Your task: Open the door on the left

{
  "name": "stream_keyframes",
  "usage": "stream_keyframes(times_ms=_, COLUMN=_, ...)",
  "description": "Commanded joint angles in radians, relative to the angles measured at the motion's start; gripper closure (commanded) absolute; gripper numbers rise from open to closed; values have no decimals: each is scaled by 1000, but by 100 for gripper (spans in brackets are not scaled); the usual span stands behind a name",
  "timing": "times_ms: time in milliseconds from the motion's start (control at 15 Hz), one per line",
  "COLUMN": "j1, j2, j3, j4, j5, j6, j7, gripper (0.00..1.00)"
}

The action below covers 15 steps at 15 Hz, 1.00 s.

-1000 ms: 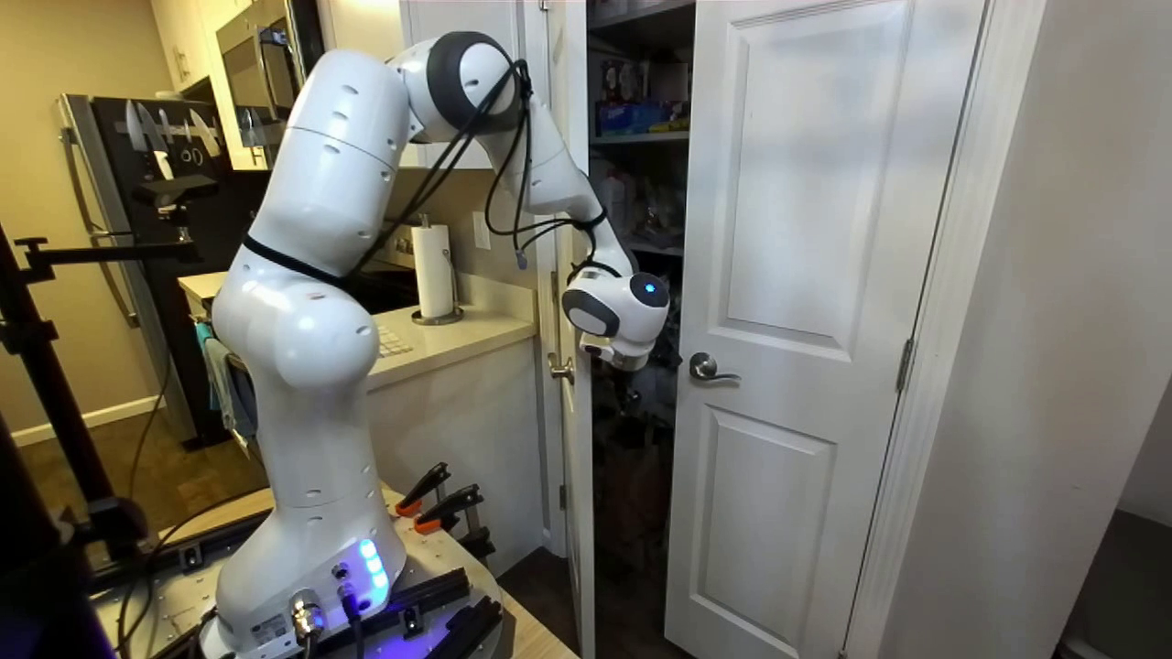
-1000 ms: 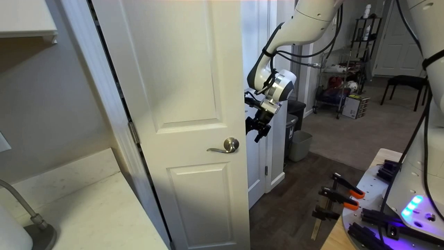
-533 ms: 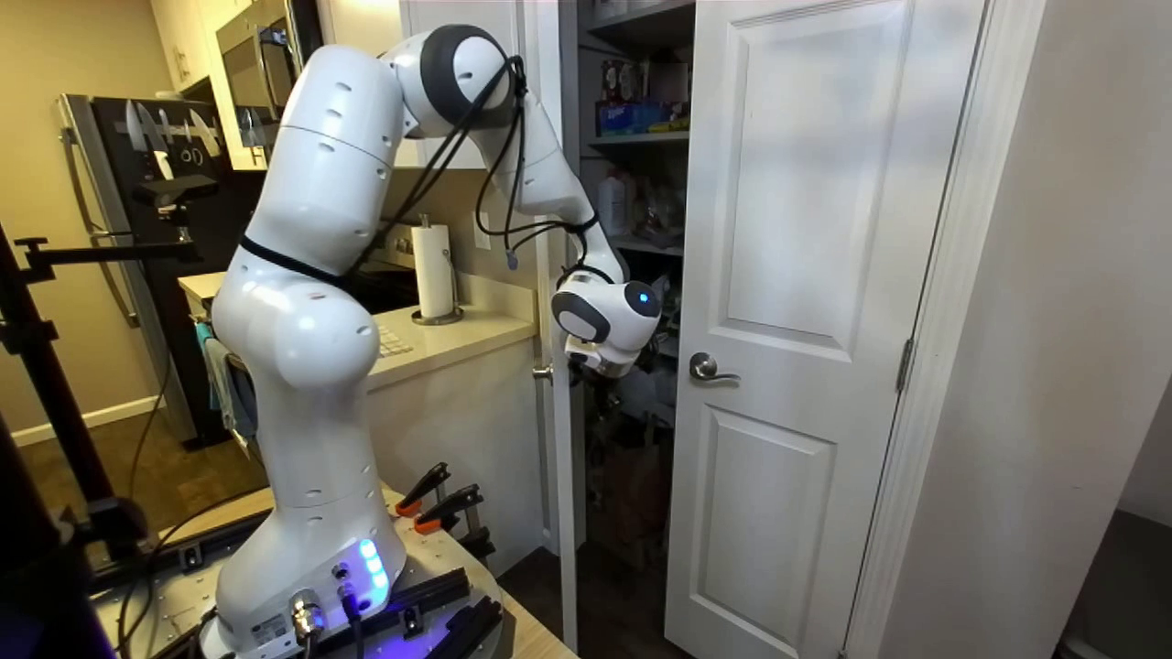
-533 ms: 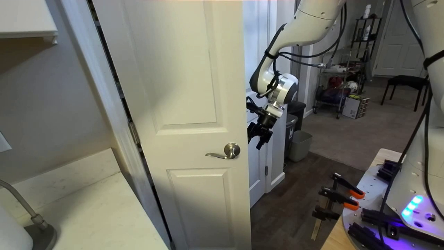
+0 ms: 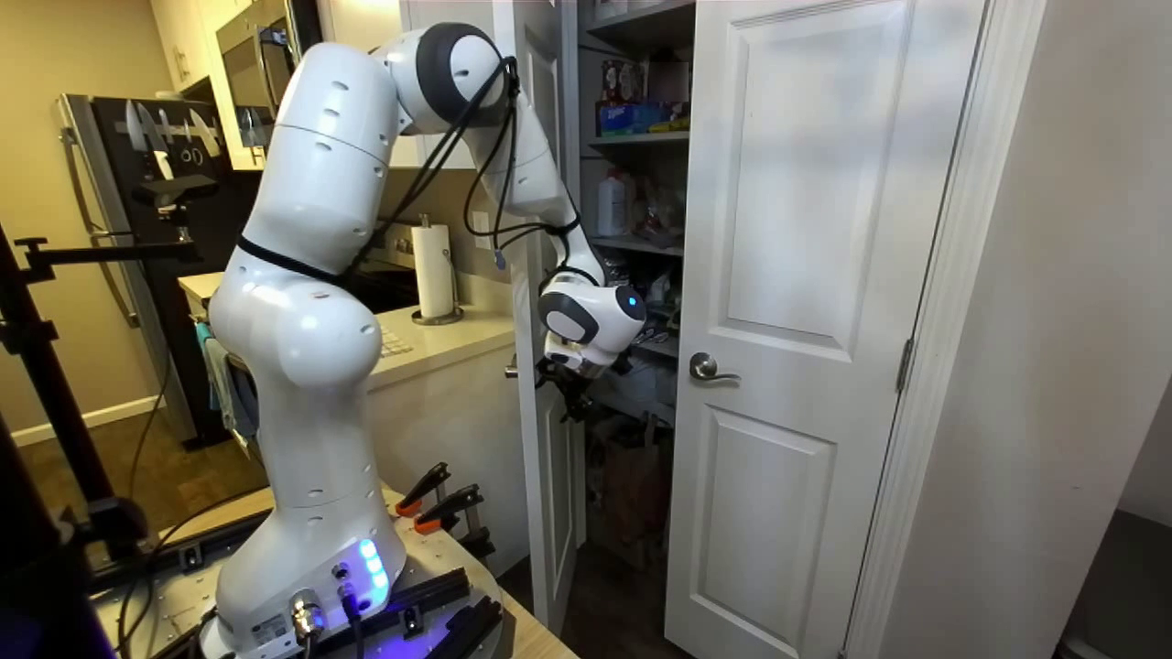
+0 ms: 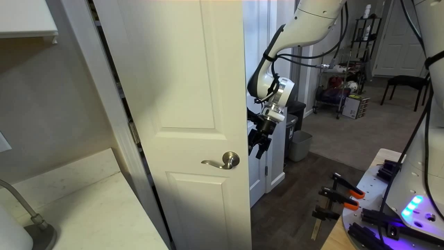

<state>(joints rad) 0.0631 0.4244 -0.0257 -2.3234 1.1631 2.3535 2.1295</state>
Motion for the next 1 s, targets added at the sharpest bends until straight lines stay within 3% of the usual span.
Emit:
stream_keyframes(times_ms=0, j1=-13, j2=-42, j3=8, j4=-35, j5=-19, j6=-80, j7=-67, gripper=0)
stream_keyframes(times_ms=400, j1=-28, j2=-36, j3=15, j4=-24, j5=15, j6=-246, j7=-140, gripper=0)
stream_keyframes(times_ms=933, j1=-45, j2=-21, j3=0, j4=-8, j5=64, j6=-485, j7=-134, gripper=0)
